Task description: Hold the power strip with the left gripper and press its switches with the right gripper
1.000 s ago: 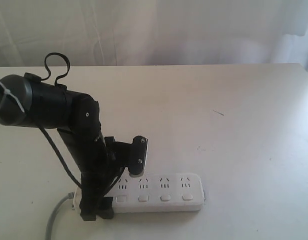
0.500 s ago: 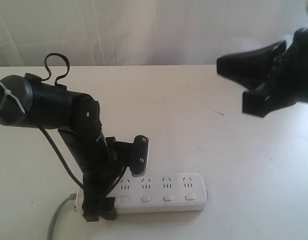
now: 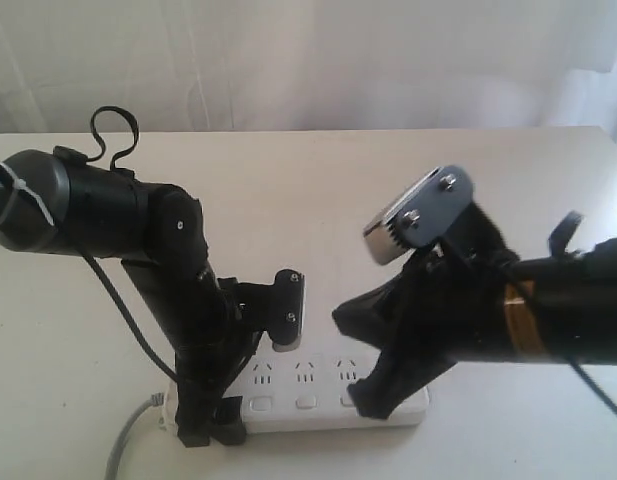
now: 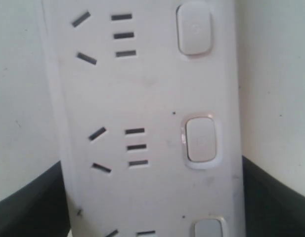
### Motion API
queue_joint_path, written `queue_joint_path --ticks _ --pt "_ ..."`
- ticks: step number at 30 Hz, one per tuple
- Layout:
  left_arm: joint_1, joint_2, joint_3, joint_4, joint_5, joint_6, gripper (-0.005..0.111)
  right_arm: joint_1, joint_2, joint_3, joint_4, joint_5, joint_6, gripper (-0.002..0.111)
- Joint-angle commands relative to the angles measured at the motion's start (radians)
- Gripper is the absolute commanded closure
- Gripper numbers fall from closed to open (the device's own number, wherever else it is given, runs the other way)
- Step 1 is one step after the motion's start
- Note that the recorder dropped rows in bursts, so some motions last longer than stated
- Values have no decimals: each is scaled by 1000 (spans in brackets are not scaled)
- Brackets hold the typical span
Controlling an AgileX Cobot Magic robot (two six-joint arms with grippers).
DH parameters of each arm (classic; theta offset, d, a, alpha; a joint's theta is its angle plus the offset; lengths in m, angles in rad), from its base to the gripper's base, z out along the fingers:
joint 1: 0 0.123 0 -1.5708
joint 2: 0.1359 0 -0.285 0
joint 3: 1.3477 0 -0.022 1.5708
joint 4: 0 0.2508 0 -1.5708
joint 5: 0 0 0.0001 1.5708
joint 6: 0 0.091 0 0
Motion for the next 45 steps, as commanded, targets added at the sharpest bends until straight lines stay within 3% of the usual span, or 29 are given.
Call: queue_joint_path --ticks 1,15,35,45 --pt "-10 4 5 -86 47 37 106 81 136 6 16 58 -12 108" --pt "-10 4 5 -90 60 51 106 185 336 -91 174 117 -17 108" --pt "-10 4 5 1 55 21 107 184 418 -55 176 153 15 108" --pt "-10 6 7 5 49 21 107 184 412 -25 171 279 24 108"
